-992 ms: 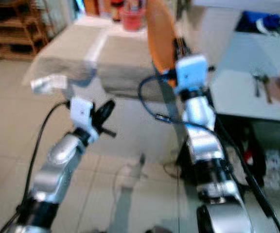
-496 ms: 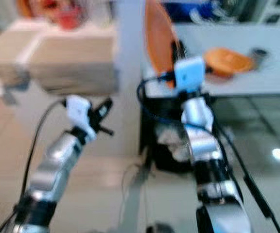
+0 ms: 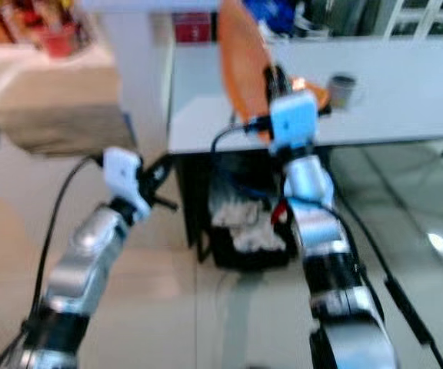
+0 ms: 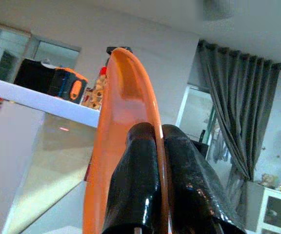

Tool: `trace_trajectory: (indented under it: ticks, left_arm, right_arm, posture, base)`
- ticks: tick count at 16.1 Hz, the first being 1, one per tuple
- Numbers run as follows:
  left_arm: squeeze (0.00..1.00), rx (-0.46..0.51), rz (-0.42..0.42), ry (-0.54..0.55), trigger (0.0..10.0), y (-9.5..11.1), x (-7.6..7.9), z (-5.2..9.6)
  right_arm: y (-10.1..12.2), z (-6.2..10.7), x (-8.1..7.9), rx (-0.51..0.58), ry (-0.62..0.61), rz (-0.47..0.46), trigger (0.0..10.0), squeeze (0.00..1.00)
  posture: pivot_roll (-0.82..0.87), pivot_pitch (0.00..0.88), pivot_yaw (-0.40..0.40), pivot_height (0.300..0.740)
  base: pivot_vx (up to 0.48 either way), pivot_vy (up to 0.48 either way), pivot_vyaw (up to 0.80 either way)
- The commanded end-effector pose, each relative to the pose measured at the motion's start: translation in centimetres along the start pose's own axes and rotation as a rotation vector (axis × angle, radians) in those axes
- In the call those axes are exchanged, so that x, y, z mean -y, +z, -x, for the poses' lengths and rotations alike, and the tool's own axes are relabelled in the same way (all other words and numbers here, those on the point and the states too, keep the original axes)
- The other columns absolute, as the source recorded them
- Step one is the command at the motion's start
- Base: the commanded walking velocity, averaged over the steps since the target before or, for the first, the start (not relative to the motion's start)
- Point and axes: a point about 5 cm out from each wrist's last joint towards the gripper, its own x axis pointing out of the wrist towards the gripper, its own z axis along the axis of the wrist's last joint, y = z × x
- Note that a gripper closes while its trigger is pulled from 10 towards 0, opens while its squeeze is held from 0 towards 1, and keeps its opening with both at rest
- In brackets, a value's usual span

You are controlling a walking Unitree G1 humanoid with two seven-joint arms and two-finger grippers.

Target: Setting the table

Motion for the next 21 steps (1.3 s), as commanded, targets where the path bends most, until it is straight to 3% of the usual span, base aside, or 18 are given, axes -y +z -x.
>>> trace_trajectory:
  ticks: [1,7,19,21]
  left_arm:
    - [0.00,-0.006,-0.006,0.010,10.0,-0.04,0.10,-0.20]
    - [0.00,-0.009,-0.011,0.048,10.0,-0.20,-0.51,-0.27]
    - [0.00,0.014,-0.024,-0.017,10.0,0.20,0.43,-0.49]
    - [0.00,0.013,-0.065,0.016,10.0,0.12,0.17,-0.51]
  right_arm:
    - [1.13,-0.46,0.80,0.059,-0.021,0.015,0.0,0.00]
    - [1.04,0.02,0.78,0.056,-0.014,0.016,0.0,0.00]
    - [0.91,0.29,0.68,0.047,-0.012,0.017,0.0,0.00]
    - [0.90,0.27,0.59,0.046,-0.008,0.016,0.0,0.00]
  posture:
    - [-0.09,0.000,0.055,0.736]
    - [-0.10,0.000,0.057,0.736]
    - [-0.10,0.000,0.063,0.736]
    - [-0.10,0.000,0.062,0.736]
  base:
    - [0.315,-0.360,0.00]
    - [0.336,-0.339,0.00]
    - [0.318,-0.355,0.00]
    - [0.157,-0.180,0.00]
